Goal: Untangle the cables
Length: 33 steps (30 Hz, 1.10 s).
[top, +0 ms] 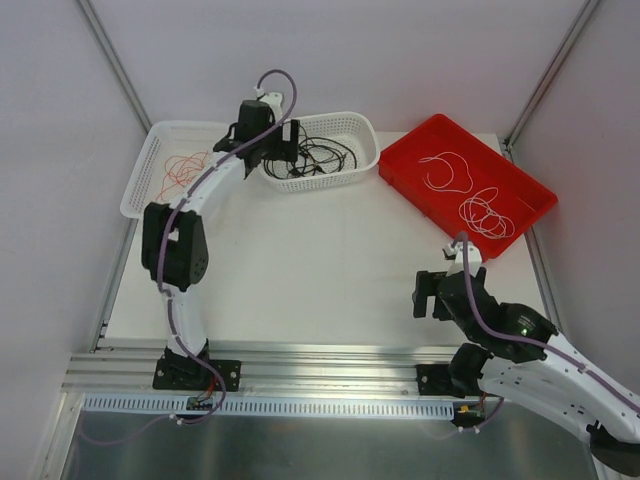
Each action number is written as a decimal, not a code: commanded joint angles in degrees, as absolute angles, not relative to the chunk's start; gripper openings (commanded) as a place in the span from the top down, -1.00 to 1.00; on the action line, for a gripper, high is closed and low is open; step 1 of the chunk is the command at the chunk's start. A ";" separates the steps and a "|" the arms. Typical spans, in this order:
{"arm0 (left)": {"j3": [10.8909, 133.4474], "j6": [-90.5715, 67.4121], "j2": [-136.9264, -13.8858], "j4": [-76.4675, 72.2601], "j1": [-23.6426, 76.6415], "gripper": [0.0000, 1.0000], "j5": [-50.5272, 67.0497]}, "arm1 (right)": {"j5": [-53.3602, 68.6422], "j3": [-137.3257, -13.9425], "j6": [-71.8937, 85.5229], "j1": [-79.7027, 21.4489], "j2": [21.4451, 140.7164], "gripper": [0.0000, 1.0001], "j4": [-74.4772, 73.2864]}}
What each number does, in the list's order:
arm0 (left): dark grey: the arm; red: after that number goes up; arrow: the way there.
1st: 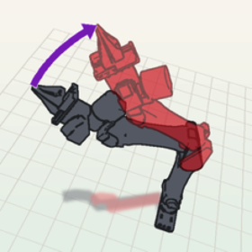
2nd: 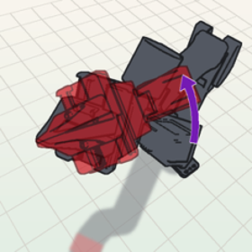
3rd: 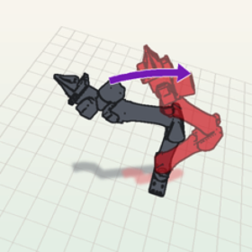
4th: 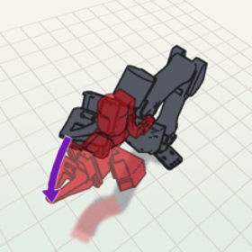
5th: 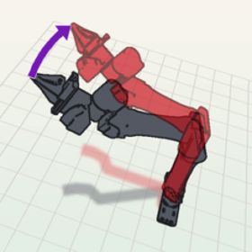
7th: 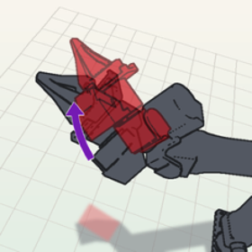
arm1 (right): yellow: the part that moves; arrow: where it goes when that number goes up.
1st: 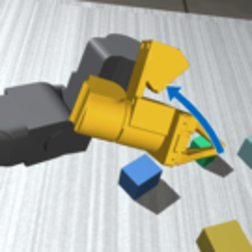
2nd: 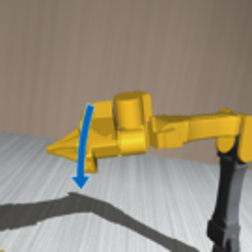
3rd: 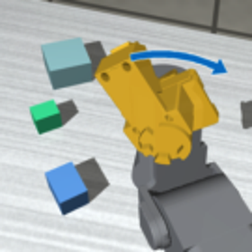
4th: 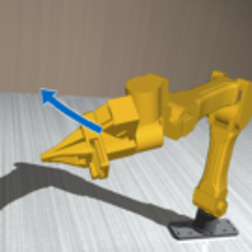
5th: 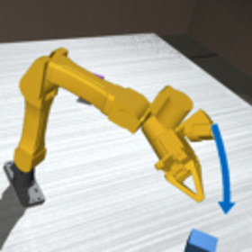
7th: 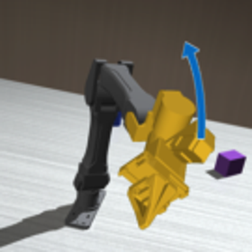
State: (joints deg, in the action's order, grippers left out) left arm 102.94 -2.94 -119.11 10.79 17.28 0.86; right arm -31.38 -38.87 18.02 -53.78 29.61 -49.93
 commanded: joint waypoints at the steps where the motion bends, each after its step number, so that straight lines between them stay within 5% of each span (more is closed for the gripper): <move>1: 95.41 -9.92 -100.40 9.05 17.49 -0.98 -1.75 | -36.64 -43.15 19.51 -54.05 28.30 -0.93 -53.78; 15: 55.48 -22.14 -44.45 30.21 17.40 -0.98 -6.76 | -44.47 -52.56 21.88 -53.97 24.01 -0.93 -65.65; 25: 50.80 -28.28 -14.78 49.91 17.49 -0.98 -16.95 | -47.72 -53.35 23.12 -54.05 12.23 -0.94 -67.94; 33: 47.91 -31.99 1.56 50.27 17.49 -0.99 -20.47 | -48.16 -51.86 24.87 -53.97 2.64 -0.94 -68.03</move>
State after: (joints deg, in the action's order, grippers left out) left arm 49.12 -29.34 -2.02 49.36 17.28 -17.32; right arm -46.30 -51.75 23.55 -53.78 4.71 -67.33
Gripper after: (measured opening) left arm 0.992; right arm 0.969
